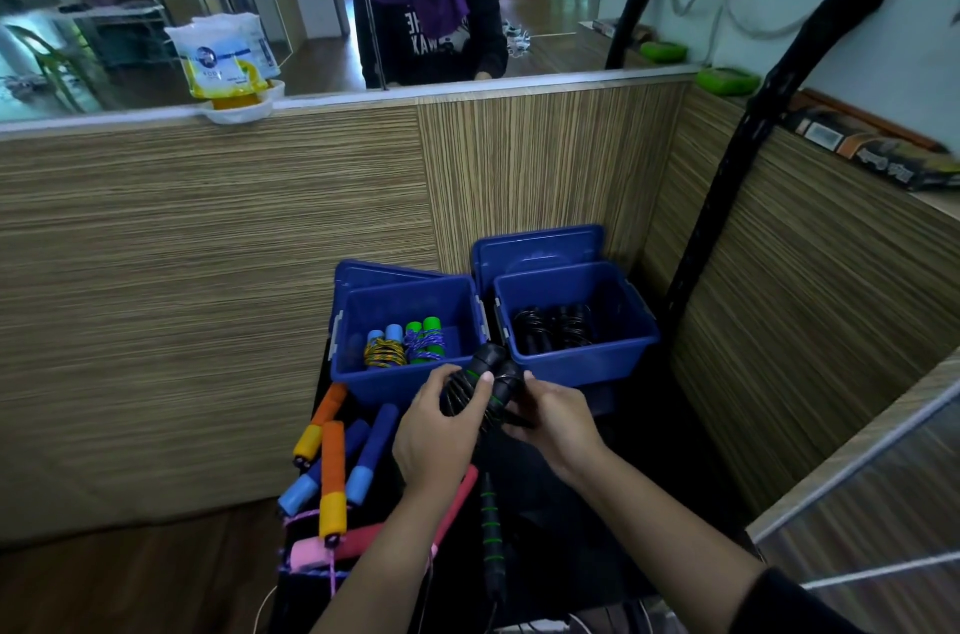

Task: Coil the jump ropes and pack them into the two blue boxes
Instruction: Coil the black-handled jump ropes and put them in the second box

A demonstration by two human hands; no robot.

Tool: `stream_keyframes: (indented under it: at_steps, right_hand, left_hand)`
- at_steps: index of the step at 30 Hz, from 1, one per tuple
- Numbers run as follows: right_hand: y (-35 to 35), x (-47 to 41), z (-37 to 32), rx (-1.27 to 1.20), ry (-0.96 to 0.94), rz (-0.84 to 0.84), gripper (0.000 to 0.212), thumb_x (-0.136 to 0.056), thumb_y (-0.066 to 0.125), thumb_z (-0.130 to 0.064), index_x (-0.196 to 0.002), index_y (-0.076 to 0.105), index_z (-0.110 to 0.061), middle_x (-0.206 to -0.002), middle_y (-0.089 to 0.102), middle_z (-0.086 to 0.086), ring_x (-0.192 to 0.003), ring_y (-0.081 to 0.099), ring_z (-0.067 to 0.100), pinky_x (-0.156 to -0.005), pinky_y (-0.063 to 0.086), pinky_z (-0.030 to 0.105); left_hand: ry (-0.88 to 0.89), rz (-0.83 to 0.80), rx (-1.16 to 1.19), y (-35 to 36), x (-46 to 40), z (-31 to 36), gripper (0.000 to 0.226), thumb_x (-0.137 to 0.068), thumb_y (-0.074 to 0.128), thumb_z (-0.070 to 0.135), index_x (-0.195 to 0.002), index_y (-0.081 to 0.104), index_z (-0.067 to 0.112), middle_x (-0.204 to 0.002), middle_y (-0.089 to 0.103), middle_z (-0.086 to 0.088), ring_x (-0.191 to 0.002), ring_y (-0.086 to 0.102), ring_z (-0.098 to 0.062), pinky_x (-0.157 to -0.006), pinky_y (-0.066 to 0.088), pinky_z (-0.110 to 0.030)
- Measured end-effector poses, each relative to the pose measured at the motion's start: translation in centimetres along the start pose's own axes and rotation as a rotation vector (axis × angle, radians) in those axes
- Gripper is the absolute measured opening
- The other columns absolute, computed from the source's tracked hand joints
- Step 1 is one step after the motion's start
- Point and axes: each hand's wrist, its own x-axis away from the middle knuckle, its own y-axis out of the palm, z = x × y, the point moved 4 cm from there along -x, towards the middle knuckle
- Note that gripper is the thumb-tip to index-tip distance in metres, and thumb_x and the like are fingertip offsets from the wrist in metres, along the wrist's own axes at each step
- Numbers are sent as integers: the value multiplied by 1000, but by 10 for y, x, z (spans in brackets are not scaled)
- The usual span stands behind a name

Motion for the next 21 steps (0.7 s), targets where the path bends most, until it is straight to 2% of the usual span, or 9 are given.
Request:
stream_keyframes:
  at_steps: [3, 7, 10, 12, 14, 16, 18, 19, 21]
  right_hand:
    - [-2, 1, 3, 79, -27, 7, 31, -97, 51, -27, -96, 68, 0, -87, 68, 10, -82, 63, 19, -73, 51, 41]
    - [-1, 4, 5, 230, -17, -43, 31, -96, 52, -28, -93, 70, -3, -85, 70, 5, -80, 63, 15, -70, 49, 35]
    - [0, 0, 6, 336, -21, -23, 40, -94, 51, -39, -85, 69, -5, -79, 67, 3, -80, 62, 19, -73, 45, 35]
    - [3, -6, 6, 394, -47, -27, 46, -91, 46, -47, -98, 68, -7, -90, 69, 0, -89, 63, 19, -82, 47, 36]
    - [8, -8, 11, 354, -38, -76, 34, -95, 45, -40, -113, 66, -20, -106, 71, -2, -101, 65, 16, -94, 49, 40]
    - [10, -8, 15, 326, -63, -95, 25, -95, 51, -33, -115, 63, -26, -110, 70, 0, -104, 65, 16, -98, 48, 43]
    - [7, -13, 19, 349, -128, -78, 28, -83, 61, -41, -110, 63, -33, -108, 70, -4, -103, 65, 13, -100, 47, 44]
    - [6, -11, 19, 372, -156, -85, 32, -78, 64, -44, -110, 62, -37, -108, 70, -8, -102, 65, 8, -100, 48, 39]
    - [6, -6, 19, 458, -206, -126, 47, -82, 68, -36, -123, 45, -46, -113, 63, -21, -102, 59, -8, -96, 46, 18]
  left_hand:
    - [-40, -3, 30, 2, 0, -2, 28, -80, 54, 70, -93, 52, 46, -84, 55, 22, -85, 52, -8, -69, 42, -30]
    - [-153, 15, 125, 8, -1, -8, 31, -81, 55, 66, -98, 56, 40, -96, 60, 17, -95, 56, -14, -76, 41, -33]
    - [-183, -27, 216, 14, -2, -6, 23, -85, 55, 59, -101, 54, 43, -100, 57, 17, -97, 53, -12, -78, 39, -32]
    - [-194, -83, 290, 20, -2, -3, 19, -88, 57, 54, -104, 52, 45, -98, 56, 19, -96, 51, -9, -81, 38, -30]
    - [-228, -138, 392, 27, -3, -3, 22, -89, 59, 48, -109, 56, 38, -101, 59, 15, -97, 52, -9, -84, 39, -28]
    - [-268, -161, 448, 33, -3, -7, 29, -90, 60, 45, -115, 59, 30, -108, 62, 6, -102, 56, -13, -91, 42, -30]
    - [-295, -178, 462, 36, -3, -12, 26, -91, 59, 44, -113, 58, 30, -110, 62, 2, -102, 57, -16, -94, 43, -33]
    - [-302, -191, 463, 36, -3, -14, 23, -92, 58, 43, -112, 58, 31, -109, 62, 2, -100, 57, -16, -91, 43, -32]
    - [-294, -204, 467, 35, -4, -16, 20, -94, 55, 41, -111, 57, 30, -103, 62, 3, -92, 57, -12, -84, 41, -28]
